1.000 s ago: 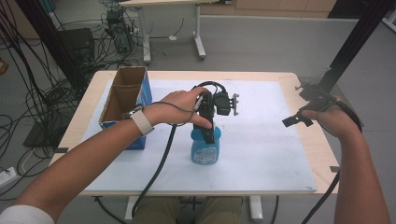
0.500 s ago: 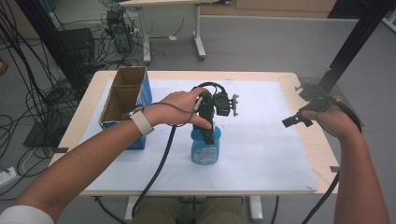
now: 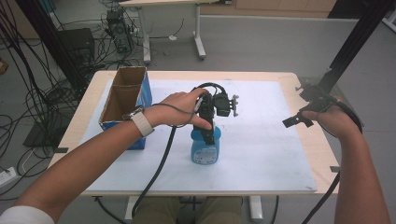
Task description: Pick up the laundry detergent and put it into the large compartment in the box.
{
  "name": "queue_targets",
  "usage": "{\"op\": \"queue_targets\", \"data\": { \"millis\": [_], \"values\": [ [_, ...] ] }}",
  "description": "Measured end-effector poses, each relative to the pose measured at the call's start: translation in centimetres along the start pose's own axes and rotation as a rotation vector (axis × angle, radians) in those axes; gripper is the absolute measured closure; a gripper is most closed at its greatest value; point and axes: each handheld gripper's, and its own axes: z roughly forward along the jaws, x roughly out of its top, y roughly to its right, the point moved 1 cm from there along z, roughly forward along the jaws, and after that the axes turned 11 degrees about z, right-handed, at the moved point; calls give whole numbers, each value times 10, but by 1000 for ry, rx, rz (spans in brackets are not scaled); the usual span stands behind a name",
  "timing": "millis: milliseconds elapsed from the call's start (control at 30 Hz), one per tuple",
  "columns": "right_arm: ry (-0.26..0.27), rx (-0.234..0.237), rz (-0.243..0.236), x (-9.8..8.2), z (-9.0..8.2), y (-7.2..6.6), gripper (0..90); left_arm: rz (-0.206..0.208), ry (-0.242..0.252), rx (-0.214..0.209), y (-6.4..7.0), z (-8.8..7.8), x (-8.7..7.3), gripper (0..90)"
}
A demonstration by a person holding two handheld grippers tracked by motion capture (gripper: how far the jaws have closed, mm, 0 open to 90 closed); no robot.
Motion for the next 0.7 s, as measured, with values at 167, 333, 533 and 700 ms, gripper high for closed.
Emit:
{"op": "queue_targets", "data": {
  "millis": [167, 333, 533, 700],
  "values": [
    [-2, 1, 1, 0, 1, 0, 74, 3, 0, 5, 0, 3, 0, 77],
    [-4, 3, 3, -1, 3, 1, 74, 4, -1, -5, -1, 8, 0, 81],
    [-6, 3, 3, -2, 3, 1, 75, 5, 3, -4, -1, 12, 1, 83],
    [-6, 6, 3, -3, 4, 1, 75, 11, -2, -8, 0, 17, 4, 83]
  ]
}}
